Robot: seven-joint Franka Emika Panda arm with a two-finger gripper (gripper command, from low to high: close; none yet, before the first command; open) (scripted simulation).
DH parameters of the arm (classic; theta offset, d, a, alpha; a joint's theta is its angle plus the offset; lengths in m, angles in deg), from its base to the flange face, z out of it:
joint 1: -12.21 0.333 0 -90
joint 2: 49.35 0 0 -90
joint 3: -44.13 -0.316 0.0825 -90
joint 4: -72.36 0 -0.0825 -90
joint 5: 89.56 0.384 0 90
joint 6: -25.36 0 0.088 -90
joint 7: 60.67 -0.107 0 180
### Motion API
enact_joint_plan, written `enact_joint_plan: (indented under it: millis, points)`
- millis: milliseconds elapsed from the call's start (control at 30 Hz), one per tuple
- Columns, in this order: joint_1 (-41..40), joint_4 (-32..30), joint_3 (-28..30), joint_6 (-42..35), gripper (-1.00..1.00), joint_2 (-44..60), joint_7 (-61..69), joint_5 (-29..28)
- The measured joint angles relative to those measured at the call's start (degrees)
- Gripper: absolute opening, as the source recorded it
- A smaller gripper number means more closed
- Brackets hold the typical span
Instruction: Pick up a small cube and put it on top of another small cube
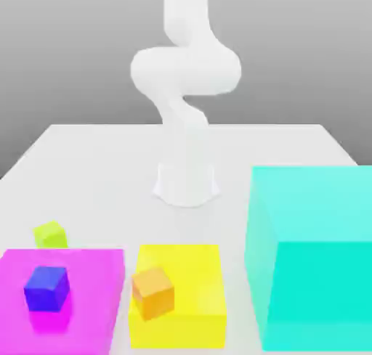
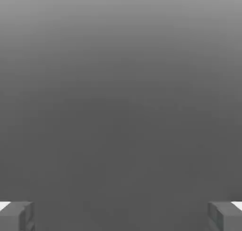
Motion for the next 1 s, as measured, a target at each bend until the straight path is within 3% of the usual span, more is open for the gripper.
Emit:
enact_joint_plan:
  millis: [600, 1000]
  points:
    - [-27.1, -15.74, 1.53, 16.97, 0.0, 26.18, -46.02, -1.02]
    - [-40.82, -25.94, 7.65, 28.3, 0.0, 43.59, -74.41, 0.54]
